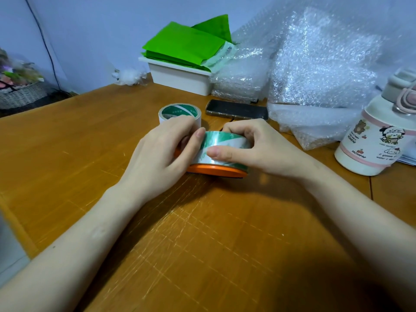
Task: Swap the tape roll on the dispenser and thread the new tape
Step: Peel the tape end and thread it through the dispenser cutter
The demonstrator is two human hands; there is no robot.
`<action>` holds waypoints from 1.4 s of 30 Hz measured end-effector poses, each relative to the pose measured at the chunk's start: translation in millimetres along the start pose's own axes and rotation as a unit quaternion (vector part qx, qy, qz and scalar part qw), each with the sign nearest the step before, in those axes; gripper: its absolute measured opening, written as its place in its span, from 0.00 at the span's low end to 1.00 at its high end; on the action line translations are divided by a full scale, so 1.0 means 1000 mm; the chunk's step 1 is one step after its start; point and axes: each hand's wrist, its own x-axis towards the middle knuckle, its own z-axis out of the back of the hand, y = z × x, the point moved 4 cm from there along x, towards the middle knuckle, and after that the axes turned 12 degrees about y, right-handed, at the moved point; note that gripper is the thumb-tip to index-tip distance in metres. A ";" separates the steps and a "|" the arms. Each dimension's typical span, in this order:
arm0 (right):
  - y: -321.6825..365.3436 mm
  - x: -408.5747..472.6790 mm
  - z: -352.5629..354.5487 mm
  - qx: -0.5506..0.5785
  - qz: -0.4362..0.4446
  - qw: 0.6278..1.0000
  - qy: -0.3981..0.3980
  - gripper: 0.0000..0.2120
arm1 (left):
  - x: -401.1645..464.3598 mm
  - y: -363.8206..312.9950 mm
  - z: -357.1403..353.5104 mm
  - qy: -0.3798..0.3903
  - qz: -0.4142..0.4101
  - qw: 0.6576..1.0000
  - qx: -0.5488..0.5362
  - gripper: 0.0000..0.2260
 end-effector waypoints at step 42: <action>-0.009 0.001 0.005 0.076 -0.004 0.996 0.046 0.13 | 0.000 -0.002 0.001 0.002 -0.019 0.997 -0.072 0.06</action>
